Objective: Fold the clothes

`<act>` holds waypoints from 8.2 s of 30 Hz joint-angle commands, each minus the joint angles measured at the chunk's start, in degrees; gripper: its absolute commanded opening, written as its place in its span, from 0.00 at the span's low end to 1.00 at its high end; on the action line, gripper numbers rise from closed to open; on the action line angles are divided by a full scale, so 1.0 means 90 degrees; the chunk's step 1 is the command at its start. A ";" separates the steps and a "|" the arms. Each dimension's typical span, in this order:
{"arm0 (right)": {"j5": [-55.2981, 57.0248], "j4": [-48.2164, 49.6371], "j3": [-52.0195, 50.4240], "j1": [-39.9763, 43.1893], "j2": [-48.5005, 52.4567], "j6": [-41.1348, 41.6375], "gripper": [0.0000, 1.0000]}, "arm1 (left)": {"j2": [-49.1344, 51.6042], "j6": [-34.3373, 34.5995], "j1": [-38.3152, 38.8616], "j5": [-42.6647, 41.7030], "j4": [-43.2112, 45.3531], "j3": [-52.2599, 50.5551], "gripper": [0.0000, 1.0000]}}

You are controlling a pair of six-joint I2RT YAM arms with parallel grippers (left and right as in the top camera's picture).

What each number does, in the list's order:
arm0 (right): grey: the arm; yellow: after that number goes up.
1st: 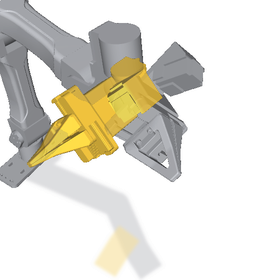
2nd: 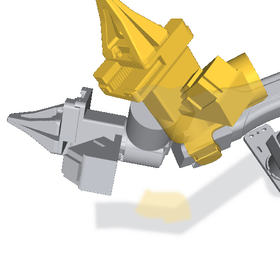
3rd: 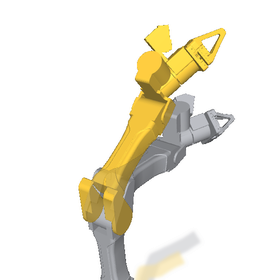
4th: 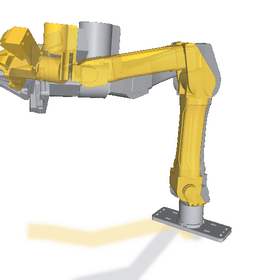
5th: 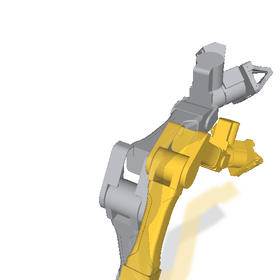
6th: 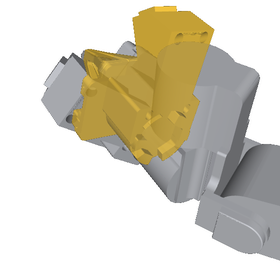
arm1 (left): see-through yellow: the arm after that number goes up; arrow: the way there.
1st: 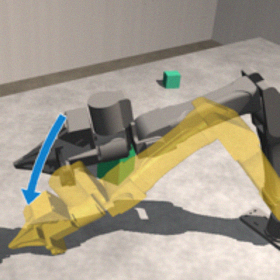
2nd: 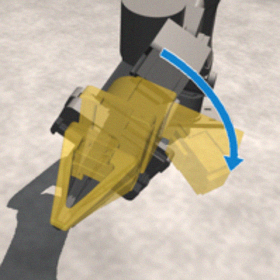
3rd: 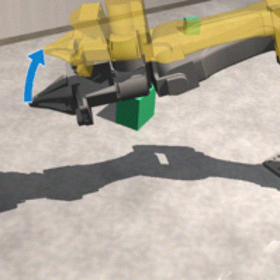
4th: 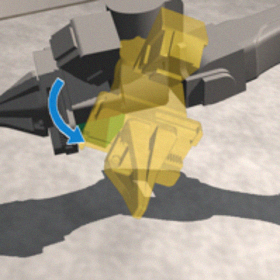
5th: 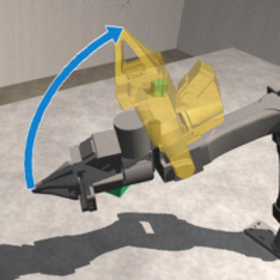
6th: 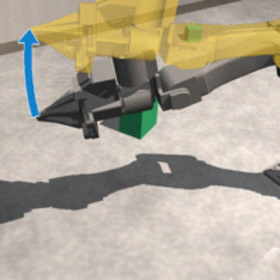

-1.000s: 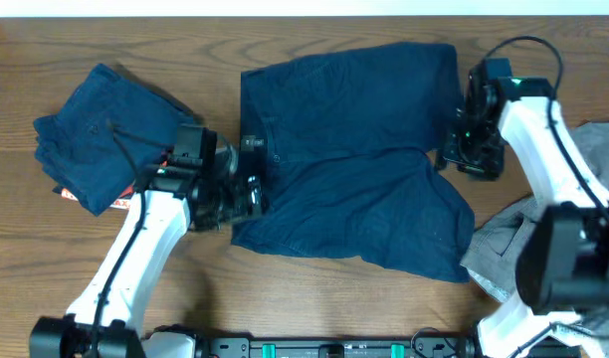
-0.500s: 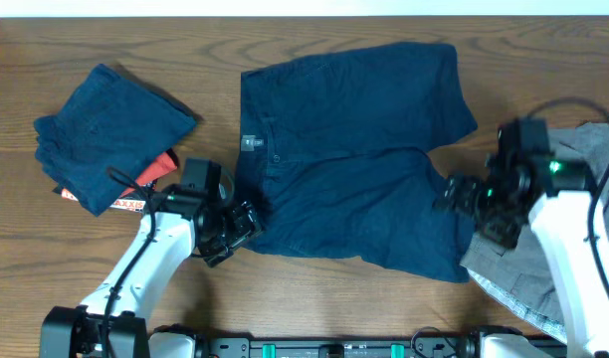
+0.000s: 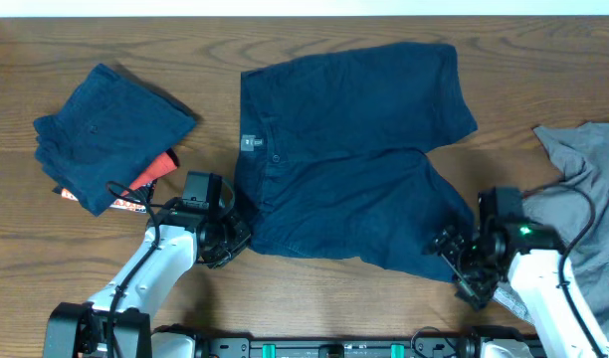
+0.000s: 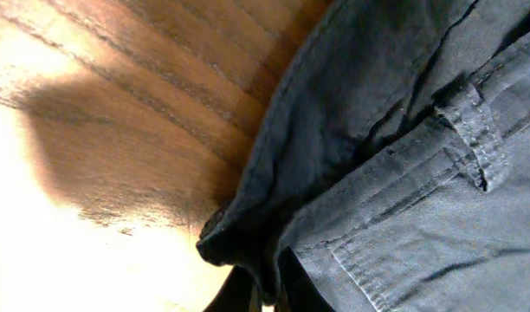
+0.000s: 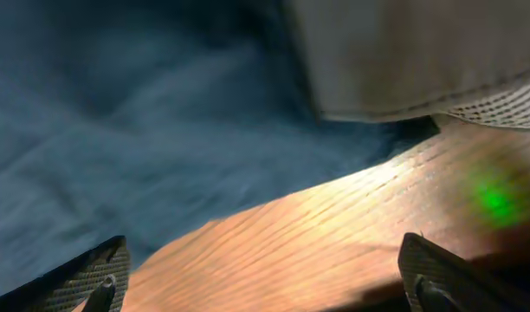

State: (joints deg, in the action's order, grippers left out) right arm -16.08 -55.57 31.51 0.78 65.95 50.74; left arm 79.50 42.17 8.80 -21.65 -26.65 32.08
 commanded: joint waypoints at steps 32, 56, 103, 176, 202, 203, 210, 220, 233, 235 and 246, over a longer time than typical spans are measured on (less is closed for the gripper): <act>0.0709 0.0539 -0.0032 0.0260 -0.0255 -0.0083 0.01 | -0.2380 -0.1460 0.0002 0.0182 -0.2754 0.0767 0.06; 0.1090 0.2280 0.3852 0.0121 0.1185 -0.2458 0.01 | -0.1749 -0.0743 -0.0719 0.1848 0.0299 0.1991 0.06; 0.1146 0.2312 0.3854 -0.0357 0.2446 -0.2625 0.01 | 0.2812 -0.0461 -0.0063 -0.1552 0.3621 0.1991 0.44; 0.1355 0.6074 0.5297 -0.0758 0.4692 -0.3677 0.01 | 0.1749 -0.1107 -0.0750 0.1384 0.4901 0.1991 0.06; 0.1872 0.3985 0.5294 -0.0712 0.5603 -0.4046 0.22 | 0.2322 -0.0894 -0.1025 -0.1345 0.3645 0.2089 0.98; 0.2004 0.3878 0.5294 -0.0704 0.5603 -0.3980 0.17 | 0.2322 -0.0894 -0.1025 -0.1343 0.3519 0.2089 0.98; 0.3636 0.1809 0.5287 -0.0585 0.5603 -0.2691 0.04 | 0.2322 -0.1273 -0.1022 -0.1360 0.2827 0.2089 0.98; 0.3577 -0.0376 0.5231 -0.0498 0.5603 -0.2098 0.08 | 0.2305 -0.1829 -0.1022 -0.1916 0.1967 0.2089 0.98; 0.3327 -0.1139 0.5238 -0.0437 0.4313 -0.1885 0.40 | 0.2234 -0.2069 -0.1010 -0.1865 0.3718 0.2089 0.98; 0.3181 -0.1139 0.5238 -0.0440 0.3946 -0.1902 0.39 | 0.2246 -0.2069 -0.0981 -0.1615 0.3818 0.2089 0.98; 0.1666 -0.1018 0.5238 -0.0469 0.2628 -0.3033 0.42 | 0.2895 -0.2186 -0.0629 -0.1355 0.4226 0.2089 0.98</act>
State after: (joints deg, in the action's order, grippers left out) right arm 3.38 -64.86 78.39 -3.44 91.37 26.81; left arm 102.67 23.73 2.20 -34.89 10.94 50.39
